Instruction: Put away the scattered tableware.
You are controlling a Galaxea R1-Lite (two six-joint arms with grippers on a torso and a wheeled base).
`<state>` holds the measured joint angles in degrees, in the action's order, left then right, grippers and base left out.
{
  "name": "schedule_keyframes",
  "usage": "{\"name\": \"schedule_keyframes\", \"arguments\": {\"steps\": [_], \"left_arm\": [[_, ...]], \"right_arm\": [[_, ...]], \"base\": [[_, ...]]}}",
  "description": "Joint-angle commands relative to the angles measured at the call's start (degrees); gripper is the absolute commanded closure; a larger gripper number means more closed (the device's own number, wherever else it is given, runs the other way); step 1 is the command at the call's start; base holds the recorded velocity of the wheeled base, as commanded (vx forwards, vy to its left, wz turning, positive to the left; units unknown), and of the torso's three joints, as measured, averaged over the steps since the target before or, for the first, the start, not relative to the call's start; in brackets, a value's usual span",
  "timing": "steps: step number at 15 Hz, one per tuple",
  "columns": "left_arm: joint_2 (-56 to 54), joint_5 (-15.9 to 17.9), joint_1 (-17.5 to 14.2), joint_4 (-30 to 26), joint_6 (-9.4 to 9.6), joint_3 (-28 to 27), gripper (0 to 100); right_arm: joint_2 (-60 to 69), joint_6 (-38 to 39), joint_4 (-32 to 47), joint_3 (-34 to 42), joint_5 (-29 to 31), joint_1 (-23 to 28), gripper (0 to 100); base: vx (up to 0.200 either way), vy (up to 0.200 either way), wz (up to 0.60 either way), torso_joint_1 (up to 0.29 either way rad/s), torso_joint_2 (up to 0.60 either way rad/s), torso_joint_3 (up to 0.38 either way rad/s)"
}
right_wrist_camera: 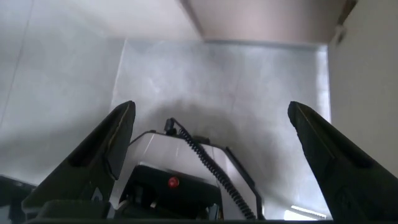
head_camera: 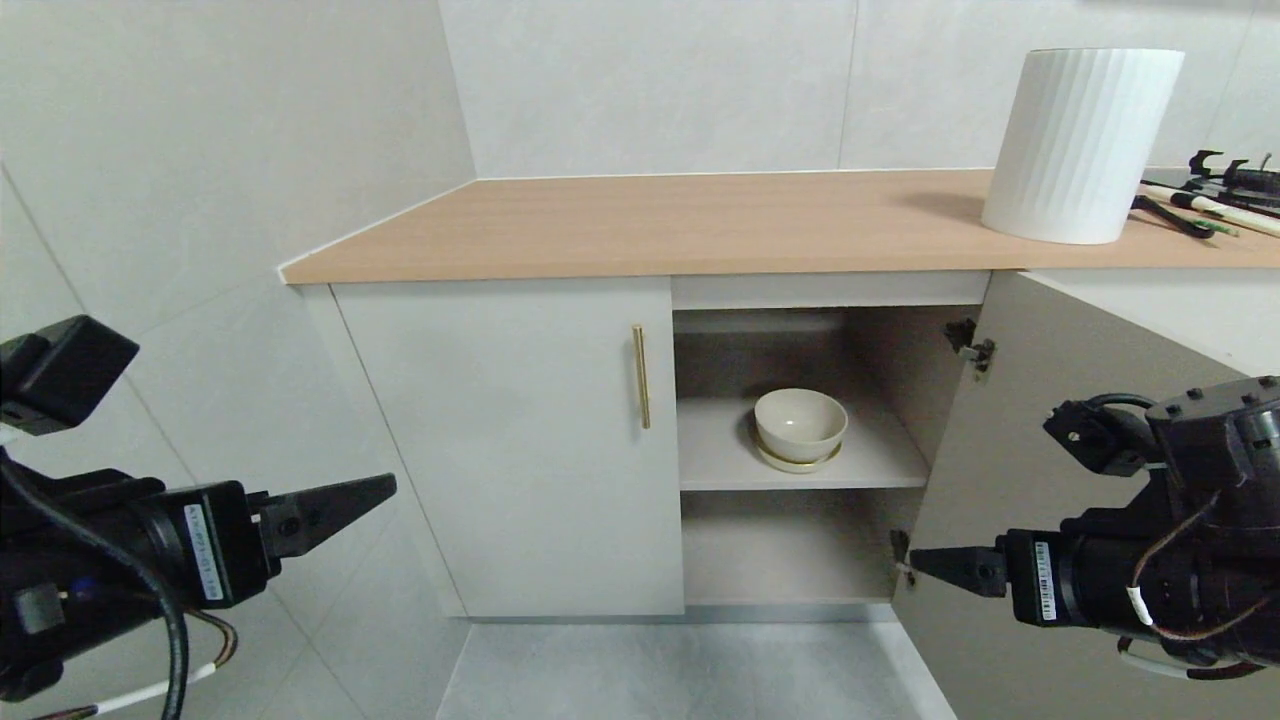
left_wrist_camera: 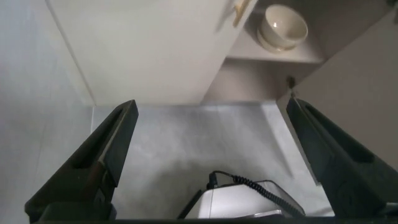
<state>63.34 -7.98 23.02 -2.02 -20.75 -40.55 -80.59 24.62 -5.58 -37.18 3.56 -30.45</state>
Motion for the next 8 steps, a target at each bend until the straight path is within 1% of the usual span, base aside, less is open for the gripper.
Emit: {"name": "schedule_keyframes", "arguments": {"steps": [1,8], "left_arm": [[0.6,0.0,0.0,0.2,0.01,0.4,0],[0.8,0.1,0.3,0.2,0.01,0.6,0]], "right_arm": [[-0.4,0.1,0.0,0.0,-0.1,0.0,0],[-1.5,0.1,-0.2,0.4,-0.1,-0.1,0]], "base": [[-0.2,0.0,0.0,0.002,0.01,-0.002],[-0.2,0.0,0.0,0.0,0.0,0.001]]}}
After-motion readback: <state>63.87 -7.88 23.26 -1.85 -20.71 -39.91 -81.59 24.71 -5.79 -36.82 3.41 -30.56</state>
